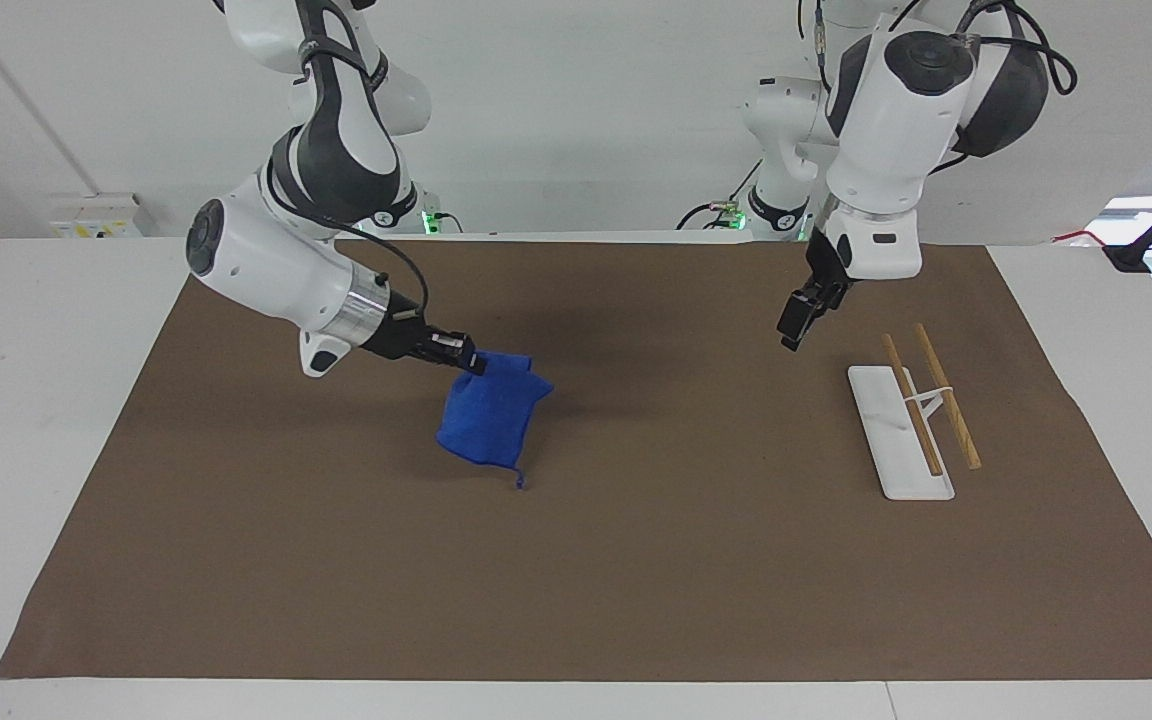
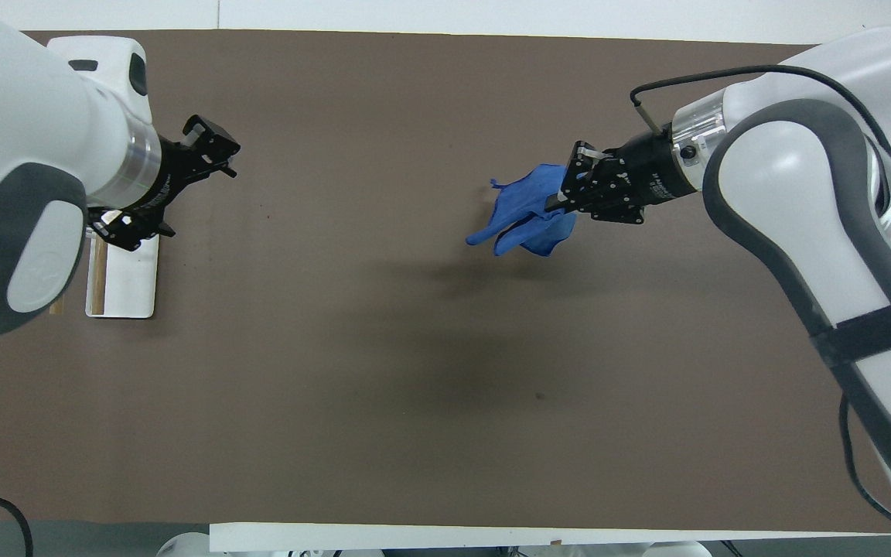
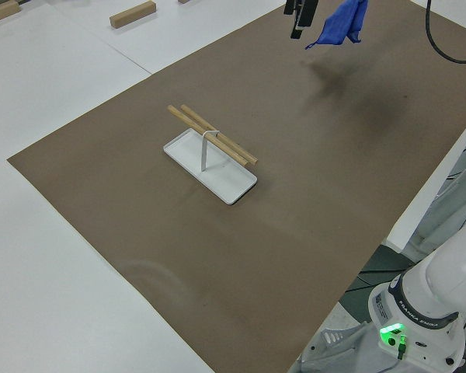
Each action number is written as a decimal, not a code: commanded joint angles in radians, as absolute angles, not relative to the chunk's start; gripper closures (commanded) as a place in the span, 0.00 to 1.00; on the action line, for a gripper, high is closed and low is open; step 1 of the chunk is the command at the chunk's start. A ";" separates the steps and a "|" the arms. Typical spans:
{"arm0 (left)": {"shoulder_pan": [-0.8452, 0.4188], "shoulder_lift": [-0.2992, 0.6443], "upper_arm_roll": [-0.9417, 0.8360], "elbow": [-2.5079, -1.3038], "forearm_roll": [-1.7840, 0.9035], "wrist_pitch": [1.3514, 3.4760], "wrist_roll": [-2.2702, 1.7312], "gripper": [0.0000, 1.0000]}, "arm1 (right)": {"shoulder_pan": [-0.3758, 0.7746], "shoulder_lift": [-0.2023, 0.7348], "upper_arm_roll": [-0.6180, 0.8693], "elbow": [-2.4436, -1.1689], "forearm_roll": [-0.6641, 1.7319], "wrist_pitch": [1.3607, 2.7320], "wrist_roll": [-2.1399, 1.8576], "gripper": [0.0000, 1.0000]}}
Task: Right arm passes towel to left arm to hang
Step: 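Lift the towel with the right gripper while the left gripper approaches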
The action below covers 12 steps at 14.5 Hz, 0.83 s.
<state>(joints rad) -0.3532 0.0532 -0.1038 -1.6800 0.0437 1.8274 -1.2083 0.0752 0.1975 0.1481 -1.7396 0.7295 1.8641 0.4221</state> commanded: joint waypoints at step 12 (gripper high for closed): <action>-0.540 0.101 -0.095 -1.847 -0.104 2.033 -1.649 0.01 | 0.227 0.166 0.147 -1.758 1.026 1.962 0.652 1.00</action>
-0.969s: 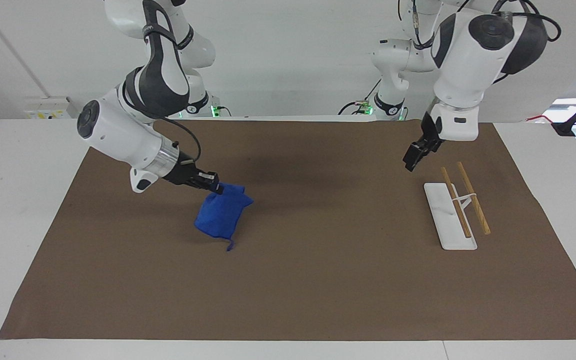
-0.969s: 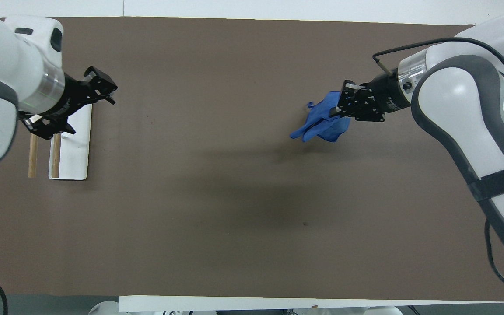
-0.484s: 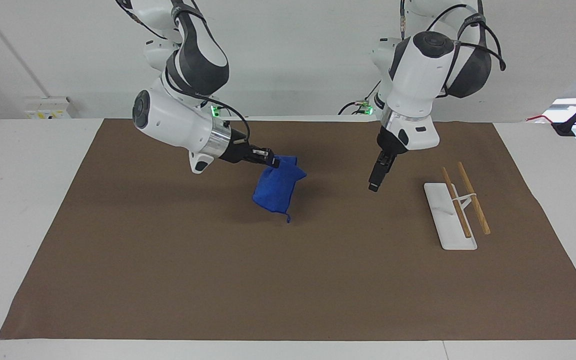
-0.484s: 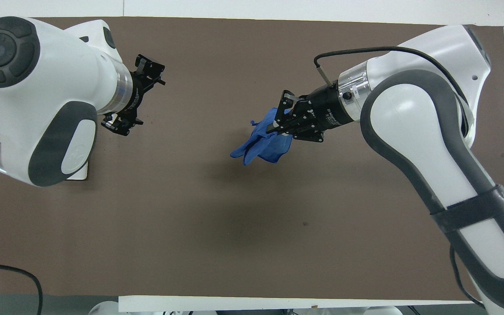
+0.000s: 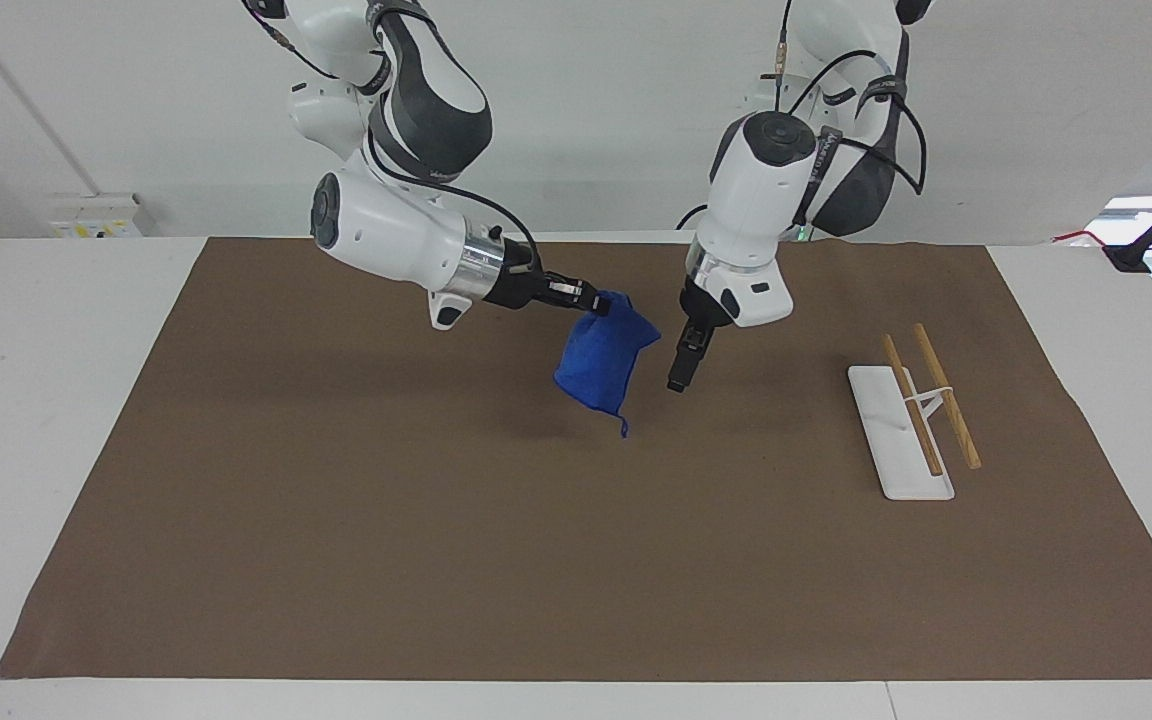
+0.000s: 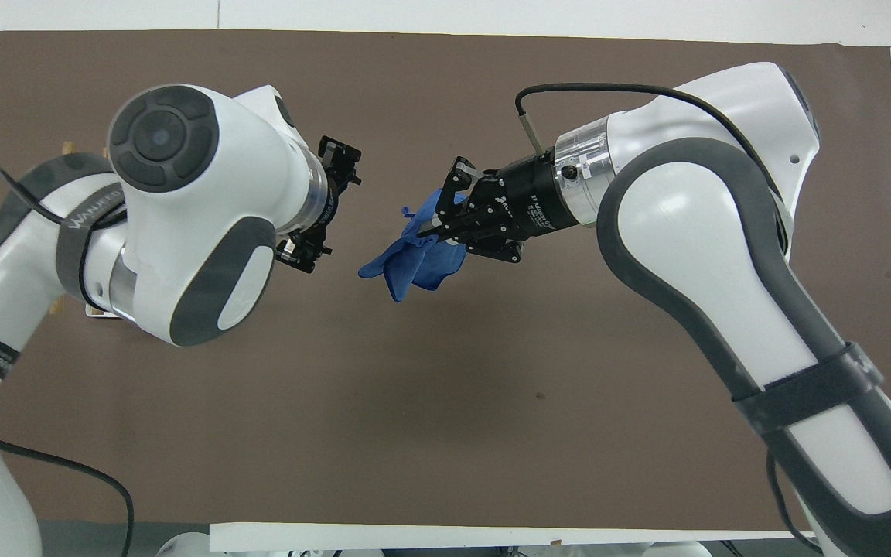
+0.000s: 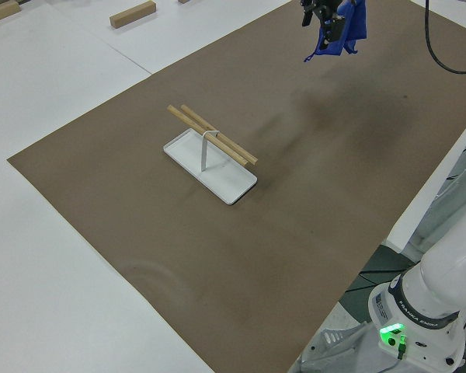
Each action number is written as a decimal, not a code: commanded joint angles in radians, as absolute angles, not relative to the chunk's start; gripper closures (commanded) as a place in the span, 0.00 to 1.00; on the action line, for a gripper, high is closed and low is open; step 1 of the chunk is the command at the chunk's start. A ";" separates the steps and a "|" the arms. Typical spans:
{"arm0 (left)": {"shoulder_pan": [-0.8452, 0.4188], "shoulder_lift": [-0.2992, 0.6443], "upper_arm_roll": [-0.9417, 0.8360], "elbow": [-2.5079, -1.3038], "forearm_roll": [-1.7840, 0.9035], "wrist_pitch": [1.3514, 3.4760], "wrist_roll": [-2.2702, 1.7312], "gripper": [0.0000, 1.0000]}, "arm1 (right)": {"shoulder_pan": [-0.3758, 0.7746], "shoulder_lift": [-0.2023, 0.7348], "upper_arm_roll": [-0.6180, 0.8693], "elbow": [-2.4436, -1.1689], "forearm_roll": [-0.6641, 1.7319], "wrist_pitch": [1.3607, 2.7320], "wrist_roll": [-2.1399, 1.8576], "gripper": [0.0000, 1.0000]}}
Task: Right arm passes towel to left arm to hang
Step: 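Grasp the towel with the left gripper and open the right gripper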
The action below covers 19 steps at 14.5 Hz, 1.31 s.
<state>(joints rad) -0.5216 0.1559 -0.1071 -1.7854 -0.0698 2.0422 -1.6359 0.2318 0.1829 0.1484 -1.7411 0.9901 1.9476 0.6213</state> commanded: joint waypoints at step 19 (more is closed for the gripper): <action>-0.503 0.101 -0.086 -1.853 -0.219 2.042 -1.755 1.00 | 0.242 0.169 0.147 -1.759 1.031 2.032 0.657 0.94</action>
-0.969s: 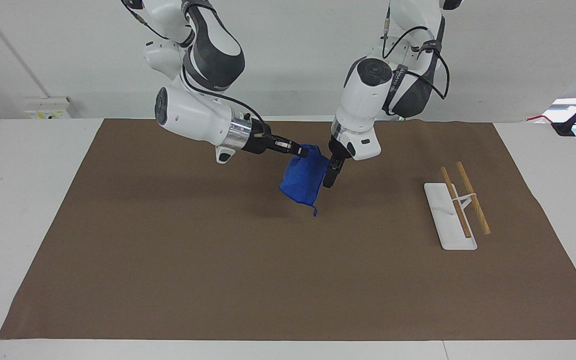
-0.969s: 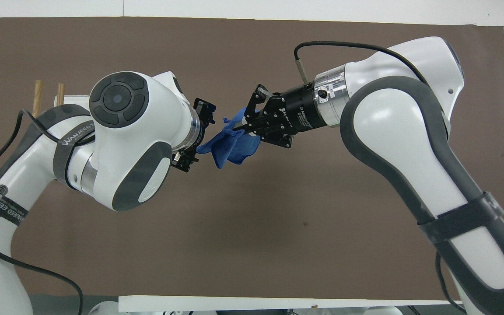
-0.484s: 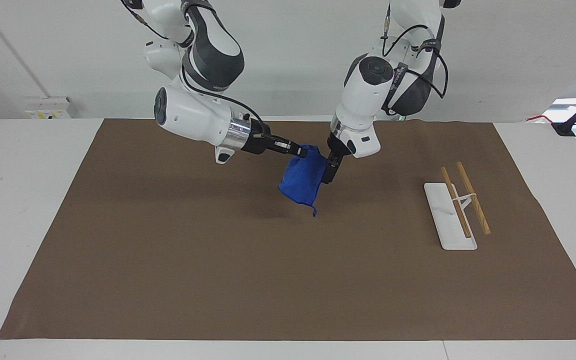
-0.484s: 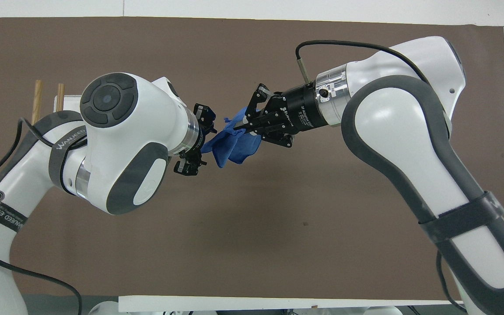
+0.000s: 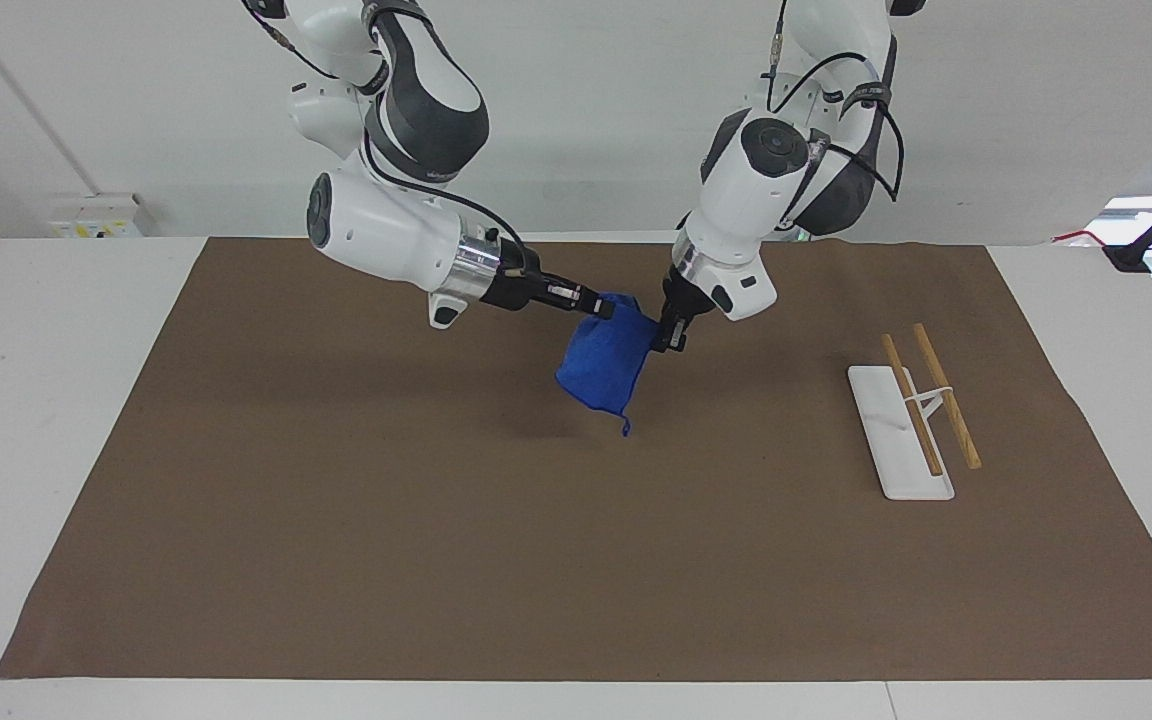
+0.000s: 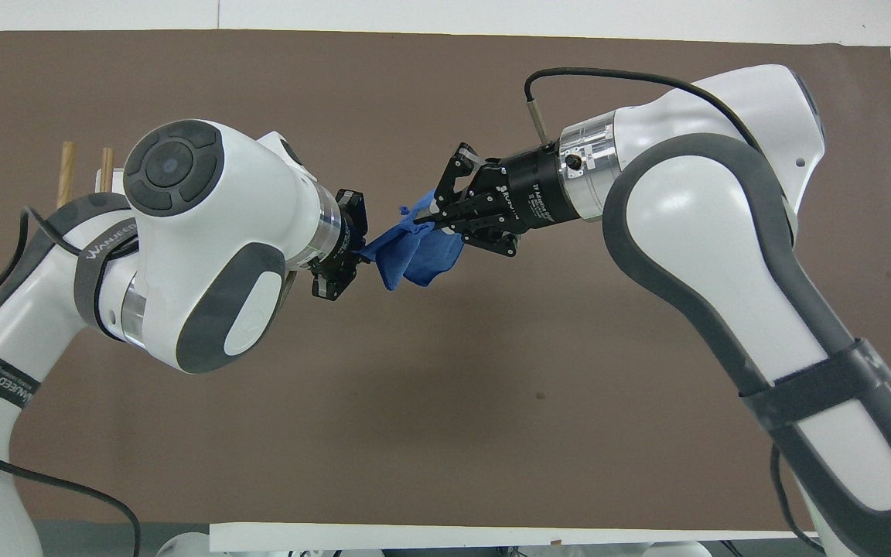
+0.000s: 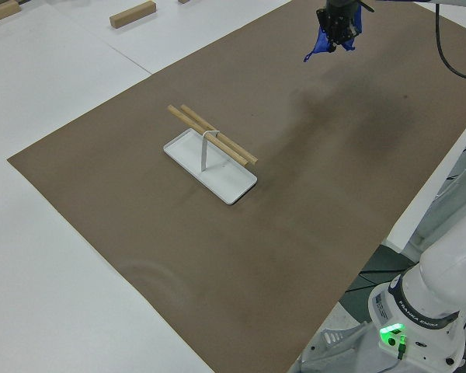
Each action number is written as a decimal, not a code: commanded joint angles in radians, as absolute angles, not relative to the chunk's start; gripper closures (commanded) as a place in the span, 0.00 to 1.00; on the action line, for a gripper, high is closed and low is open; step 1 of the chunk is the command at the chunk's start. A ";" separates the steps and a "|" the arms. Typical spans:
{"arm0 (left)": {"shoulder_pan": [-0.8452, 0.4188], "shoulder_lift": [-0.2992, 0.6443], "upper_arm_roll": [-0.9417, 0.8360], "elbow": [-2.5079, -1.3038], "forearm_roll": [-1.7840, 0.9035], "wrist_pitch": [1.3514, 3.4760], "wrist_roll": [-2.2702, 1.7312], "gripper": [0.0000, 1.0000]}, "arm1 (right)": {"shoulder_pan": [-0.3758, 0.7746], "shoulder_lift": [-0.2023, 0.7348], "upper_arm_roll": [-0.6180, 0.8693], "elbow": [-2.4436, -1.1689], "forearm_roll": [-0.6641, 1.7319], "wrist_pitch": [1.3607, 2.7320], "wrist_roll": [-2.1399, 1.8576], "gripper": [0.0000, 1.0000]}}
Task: Right arm passes towel to left arm to hang
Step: 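Grasp the towel with the left gripper and open the right gripper, then carry the towel to the rack with the left gripper while the right gripper retracts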
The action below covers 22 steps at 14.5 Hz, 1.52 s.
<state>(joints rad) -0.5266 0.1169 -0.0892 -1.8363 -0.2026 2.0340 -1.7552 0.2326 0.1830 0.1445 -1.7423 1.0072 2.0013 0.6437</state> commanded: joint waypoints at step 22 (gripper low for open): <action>0.204 0.038 -0.074 -1.842 0.137 2.166 -0.614 1.00 | -0.187 0.031 0.137 -1.439 -0.009 1.472 0.144 0.00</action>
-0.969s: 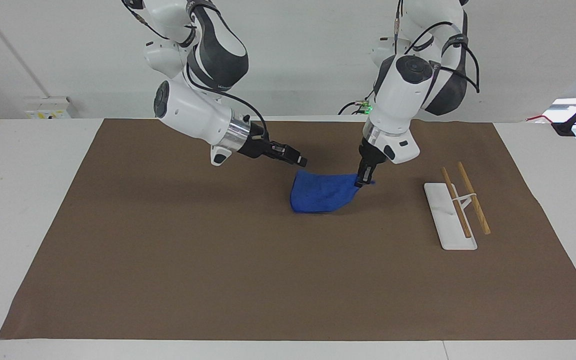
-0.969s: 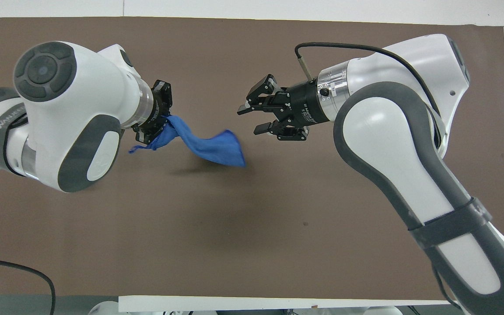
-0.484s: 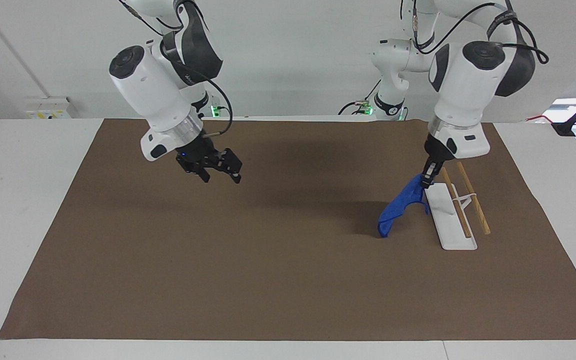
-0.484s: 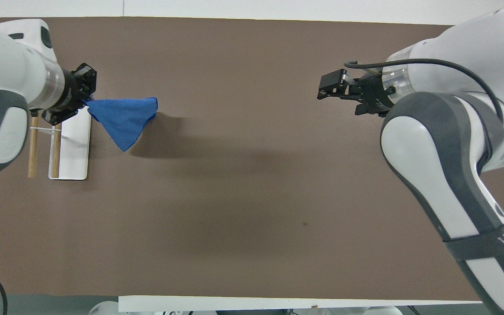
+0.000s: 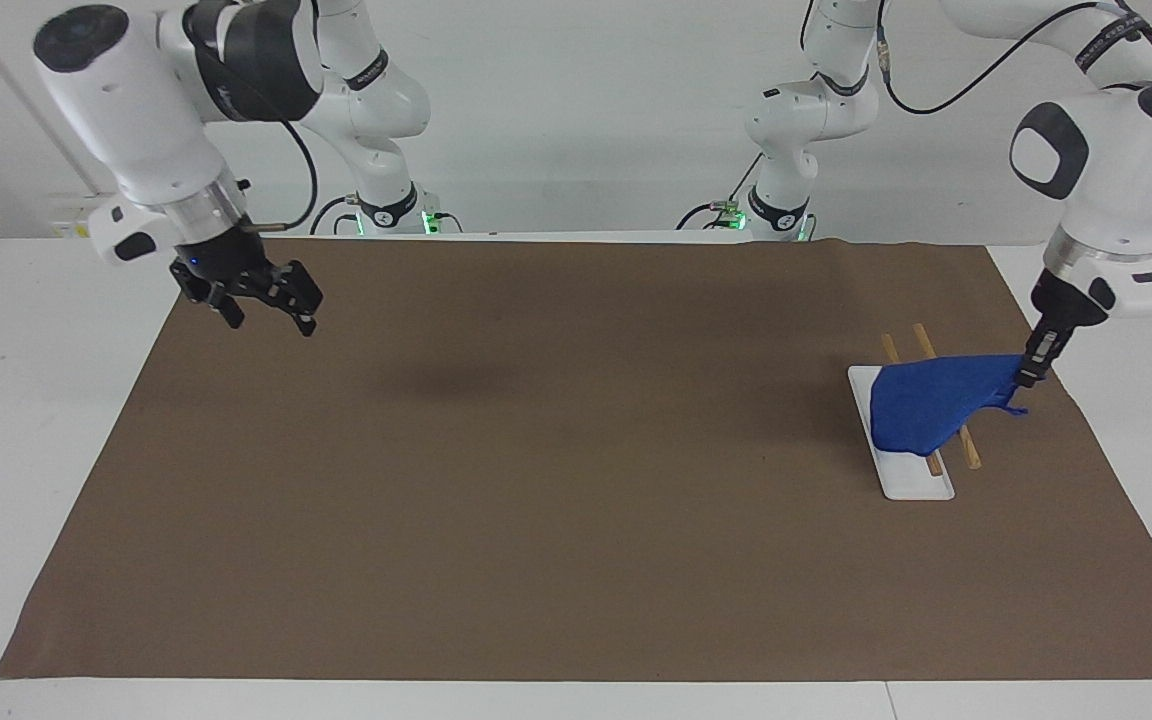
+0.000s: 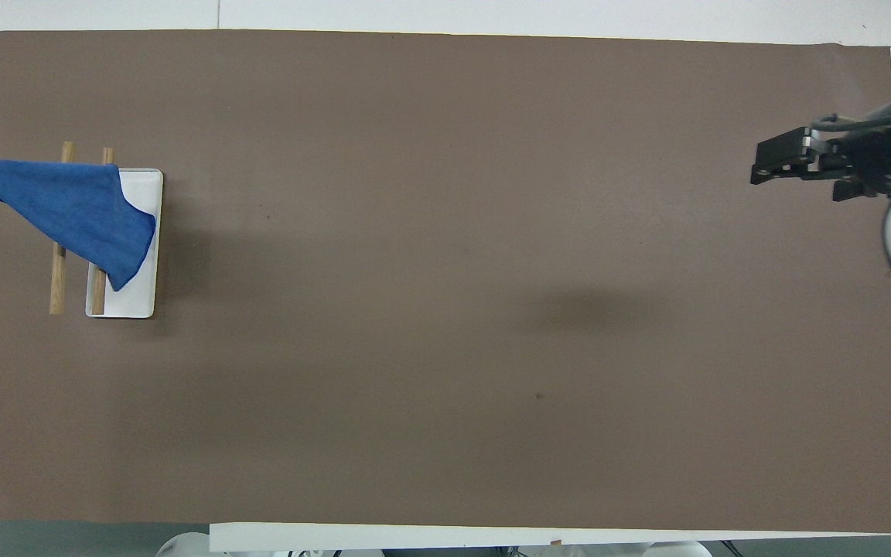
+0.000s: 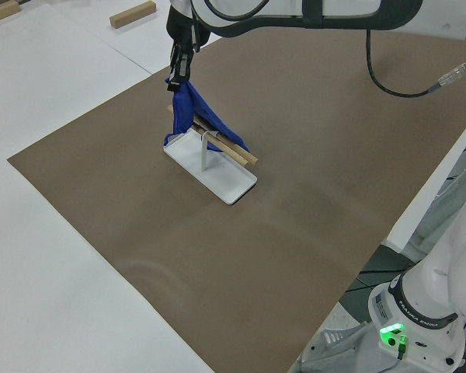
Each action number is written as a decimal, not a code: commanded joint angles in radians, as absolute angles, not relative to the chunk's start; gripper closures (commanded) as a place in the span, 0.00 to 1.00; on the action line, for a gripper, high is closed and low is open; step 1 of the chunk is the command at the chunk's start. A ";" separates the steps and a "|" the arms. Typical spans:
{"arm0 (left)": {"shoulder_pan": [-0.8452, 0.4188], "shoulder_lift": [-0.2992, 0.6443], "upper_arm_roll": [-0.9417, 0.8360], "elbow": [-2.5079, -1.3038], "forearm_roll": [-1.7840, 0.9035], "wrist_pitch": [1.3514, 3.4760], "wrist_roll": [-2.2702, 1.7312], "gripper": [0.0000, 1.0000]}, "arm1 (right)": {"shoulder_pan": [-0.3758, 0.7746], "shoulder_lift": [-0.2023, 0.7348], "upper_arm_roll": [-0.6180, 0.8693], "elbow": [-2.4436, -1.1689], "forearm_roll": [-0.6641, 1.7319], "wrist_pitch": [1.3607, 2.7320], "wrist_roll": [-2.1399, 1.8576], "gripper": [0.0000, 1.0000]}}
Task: Right arm passes towel to left arm to hang
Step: 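Carry the towel to the rack with the left gripper while the right gripper retracts, then lower the towel over the wooden rods and release with the left gripper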
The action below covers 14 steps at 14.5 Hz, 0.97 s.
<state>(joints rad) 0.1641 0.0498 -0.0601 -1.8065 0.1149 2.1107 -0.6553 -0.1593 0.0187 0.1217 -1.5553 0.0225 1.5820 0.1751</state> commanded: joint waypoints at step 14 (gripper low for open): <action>0.207 0.021 -0.077 -1.999 0.137 2.298 -0.506 0.97 | -0.130 -0.077 0.048 -1.546 -0.072 1.361 0.021 0.00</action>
<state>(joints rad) 0.2088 0.0485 -0.0821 -1.9577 0.1167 2.2801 -0.5266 -0.1346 -0.0522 0.0526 -1.5104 -0.0630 1.3536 0.0420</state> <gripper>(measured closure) 0.974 0.000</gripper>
